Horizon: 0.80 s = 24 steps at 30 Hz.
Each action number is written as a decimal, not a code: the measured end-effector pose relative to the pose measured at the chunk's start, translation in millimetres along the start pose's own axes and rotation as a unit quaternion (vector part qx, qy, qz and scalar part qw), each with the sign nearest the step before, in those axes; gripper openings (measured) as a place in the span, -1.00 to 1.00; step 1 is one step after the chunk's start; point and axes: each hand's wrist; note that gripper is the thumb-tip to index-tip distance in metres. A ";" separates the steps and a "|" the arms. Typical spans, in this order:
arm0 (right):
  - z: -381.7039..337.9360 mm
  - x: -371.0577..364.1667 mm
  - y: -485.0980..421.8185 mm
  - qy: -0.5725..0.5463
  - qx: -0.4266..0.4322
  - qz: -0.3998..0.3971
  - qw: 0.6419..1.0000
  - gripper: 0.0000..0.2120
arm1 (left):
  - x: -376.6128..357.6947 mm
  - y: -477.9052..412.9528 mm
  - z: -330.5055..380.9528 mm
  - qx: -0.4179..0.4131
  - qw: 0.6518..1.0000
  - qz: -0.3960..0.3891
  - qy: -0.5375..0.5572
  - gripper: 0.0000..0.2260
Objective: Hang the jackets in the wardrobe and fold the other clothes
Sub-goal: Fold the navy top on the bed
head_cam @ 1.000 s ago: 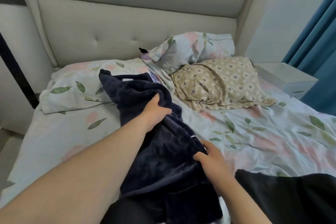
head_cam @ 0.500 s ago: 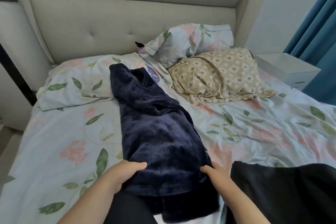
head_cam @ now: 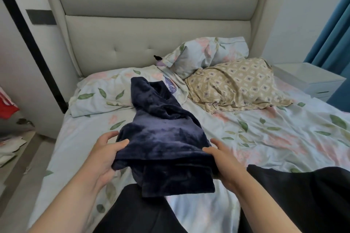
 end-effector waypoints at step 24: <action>1.6 -57.7 63.8 0.187 0.317 -0.012 0.930 -0.73 | 126.6 50.7 -30.6 -0.255 0.893 -0.048 -0.368 -0.43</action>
Point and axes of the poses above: each hand's wrist, its own y-axis away from the middle knuckle, its own x-axis out of the back of the hand, z = x × y, and after that the axes turned 4 degrees about y, right-handed
